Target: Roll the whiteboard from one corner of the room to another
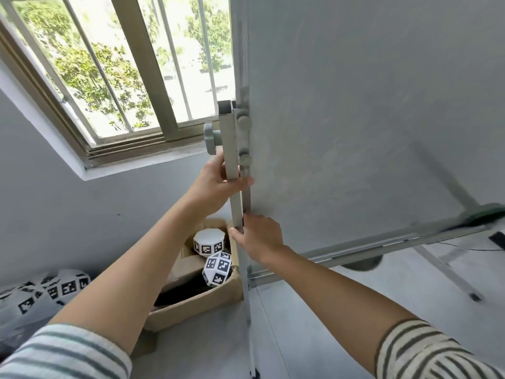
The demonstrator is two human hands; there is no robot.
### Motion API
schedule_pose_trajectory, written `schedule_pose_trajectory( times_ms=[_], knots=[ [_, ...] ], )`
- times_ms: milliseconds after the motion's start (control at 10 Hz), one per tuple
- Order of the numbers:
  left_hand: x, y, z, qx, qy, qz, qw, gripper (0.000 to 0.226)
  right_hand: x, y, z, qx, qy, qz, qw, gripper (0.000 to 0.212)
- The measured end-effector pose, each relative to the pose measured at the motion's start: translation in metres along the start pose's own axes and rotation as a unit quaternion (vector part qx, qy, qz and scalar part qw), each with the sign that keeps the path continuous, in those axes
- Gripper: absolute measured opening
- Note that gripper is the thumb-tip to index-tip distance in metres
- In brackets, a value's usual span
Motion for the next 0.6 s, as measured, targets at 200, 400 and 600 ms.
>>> schedule_pose_trajectory(
  times_ms=[200, 400, 600],
  knots=[
    [0.004, 0.008, 0.0, 0.012, -0.022, -0.013, 1.0, 0.036, -0.002, 0.009, 0.006, 0.004, 0.002, 0.021, 1.0, 0.04],
    [0.004, 0.003, 0.01, -0.011, -0.015, -0.025, 1.0, 0.038, -0.019, -0.006, -0.011, 0.092, 0.046, 0.035, 0.994, 0.041],
    [0.038, -0.058, 0.004, -0.131, 0.018, -0.122, 0.984, 0.039, -0.065, -0.065, -0.1, 0.009, 0.266, 0.024, 0.964, 0.035]
  ],
)
Point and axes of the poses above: each hand's wrist, its own y-axis towards the middle knuckle, its own z-axis out of the palm, x = y × z, the point moved 6 cm from there along y, towards the middle knuckle, and after that the axes turned 1 degree about -y, right-handed, at the moved point
